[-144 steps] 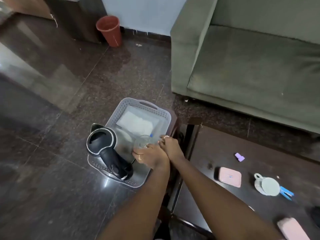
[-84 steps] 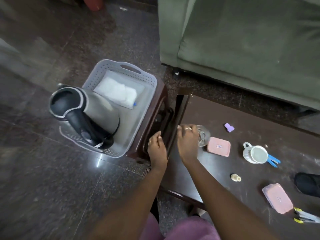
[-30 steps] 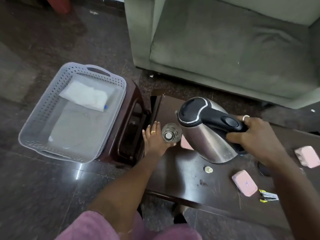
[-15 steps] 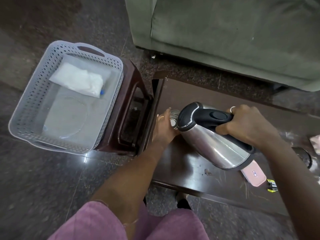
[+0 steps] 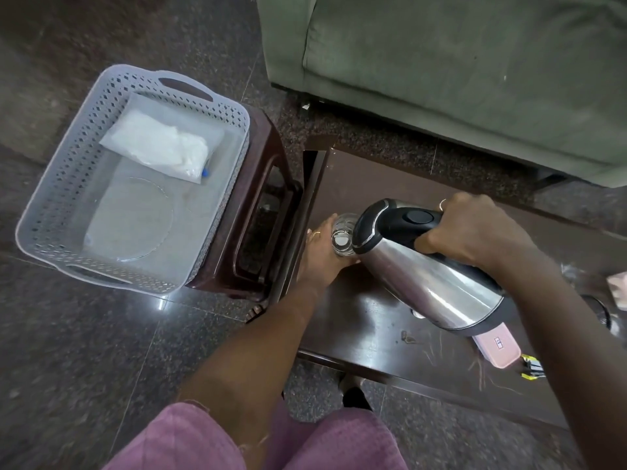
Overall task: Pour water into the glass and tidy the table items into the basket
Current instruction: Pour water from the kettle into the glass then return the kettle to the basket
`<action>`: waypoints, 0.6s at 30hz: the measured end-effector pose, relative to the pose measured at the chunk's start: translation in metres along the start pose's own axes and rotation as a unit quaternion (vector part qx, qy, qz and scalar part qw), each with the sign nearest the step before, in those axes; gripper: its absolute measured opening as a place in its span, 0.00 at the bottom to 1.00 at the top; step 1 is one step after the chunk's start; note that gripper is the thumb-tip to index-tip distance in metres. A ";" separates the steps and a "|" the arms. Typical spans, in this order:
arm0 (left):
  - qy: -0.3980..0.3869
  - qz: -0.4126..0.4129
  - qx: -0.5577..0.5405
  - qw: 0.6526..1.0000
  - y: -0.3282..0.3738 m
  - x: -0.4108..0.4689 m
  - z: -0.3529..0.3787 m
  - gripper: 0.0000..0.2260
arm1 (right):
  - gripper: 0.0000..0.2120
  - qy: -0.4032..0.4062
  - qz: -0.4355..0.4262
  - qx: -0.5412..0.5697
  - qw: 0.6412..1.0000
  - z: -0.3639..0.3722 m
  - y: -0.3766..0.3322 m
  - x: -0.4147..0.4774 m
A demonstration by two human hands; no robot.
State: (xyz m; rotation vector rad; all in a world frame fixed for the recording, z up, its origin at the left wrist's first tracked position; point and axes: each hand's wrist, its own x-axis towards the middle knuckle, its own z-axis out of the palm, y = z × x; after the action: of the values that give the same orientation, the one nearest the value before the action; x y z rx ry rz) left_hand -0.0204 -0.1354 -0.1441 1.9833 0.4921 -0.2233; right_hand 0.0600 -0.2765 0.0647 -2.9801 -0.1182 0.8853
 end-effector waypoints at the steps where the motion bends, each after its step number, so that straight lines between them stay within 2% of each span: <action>1: 0.002 0.001 0.001 1.000 0.000 0.000 0.000 0.44 | 0.16 -0.002 0.000 -0.002 1.000 0.000 -0.001 0.001; 18: 0.001 0.002 0.027 1.000 -0.003 0.003 -0.001 0.44 | 0.16 -0.020 0.011 0.000 1.000 0.000 -0.003 -0.002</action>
State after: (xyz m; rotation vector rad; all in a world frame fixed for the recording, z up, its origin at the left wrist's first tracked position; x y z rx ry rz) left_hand -0.0193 -0.1329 -0.1477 2.0373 0.4874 -0.2354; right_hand 0.0578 -0.2741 0.0656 -2.9709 -0.0858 0.9462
